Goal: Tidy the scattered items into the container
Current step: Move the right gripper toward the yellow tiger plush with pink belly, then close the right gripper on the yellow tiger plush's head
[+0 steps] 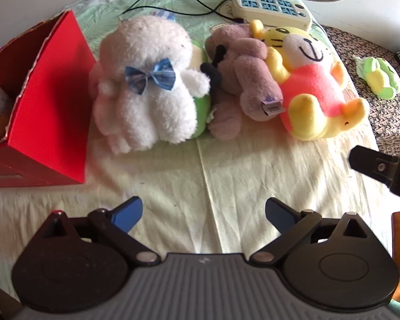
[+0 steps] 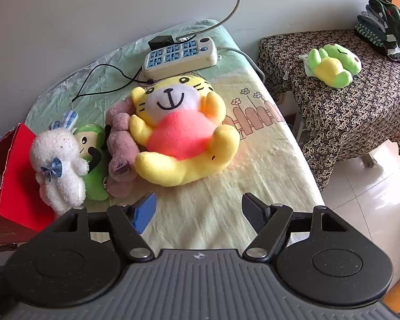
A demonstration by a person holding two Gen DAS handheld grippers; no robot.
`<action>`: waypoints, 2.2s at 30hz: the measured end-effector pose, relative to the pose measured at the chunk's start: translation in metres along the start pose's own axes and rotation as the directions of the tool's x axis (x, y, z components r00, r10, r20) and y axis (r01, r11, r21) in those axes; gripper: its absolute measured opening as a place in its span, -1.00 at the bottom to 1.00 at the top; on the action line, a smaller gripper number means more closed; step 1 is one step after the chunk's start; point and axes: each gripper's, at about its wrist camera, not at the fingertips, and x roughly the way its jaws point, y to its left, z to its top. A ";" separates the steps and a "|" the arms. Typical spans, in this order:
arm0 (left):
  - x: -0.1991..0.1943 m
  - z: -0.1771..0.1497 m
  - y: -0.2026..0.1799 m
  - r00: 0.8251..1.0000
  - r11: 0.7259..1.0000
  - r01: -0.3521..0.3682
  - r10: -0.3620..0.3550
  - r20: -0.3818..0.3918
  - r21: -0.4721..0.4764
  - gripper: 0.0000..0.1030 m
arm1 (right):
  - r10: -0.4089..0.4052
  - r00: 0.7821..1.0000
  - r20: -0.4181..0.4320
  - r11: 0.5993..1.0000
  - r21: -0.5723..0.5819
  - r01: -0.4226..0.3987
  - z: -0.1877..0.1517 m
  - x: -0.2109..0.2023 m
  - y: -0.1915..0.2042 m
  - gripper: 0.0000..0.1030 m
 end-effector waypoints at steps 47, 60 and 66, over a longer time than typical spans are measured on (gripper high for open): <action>-0.002 0.011 -0.001 0.995 0.994 -0.060 0.053 0.088 0.086 0.98 | 0.050 0.997 -0.066 0.999 0.003 -0.050 0.005 0.020 0.012 0.44; -0.011 0.034 -0.095 0.952 0.886 0.096 -0.214 0.219 0.453 0.90 | 0.091 0.996 0.005 0.995 -0.026 -0.091 0.091 0.040 -0.034 0.50; 0.004 0.040 -0.122 0.944 0.850 0.114 -0.254 0.210 0.514 0.91 | 0.165 0.986 -0.036 0.986 -0.029 -0.166 0.106 0.061 -0.047 0.50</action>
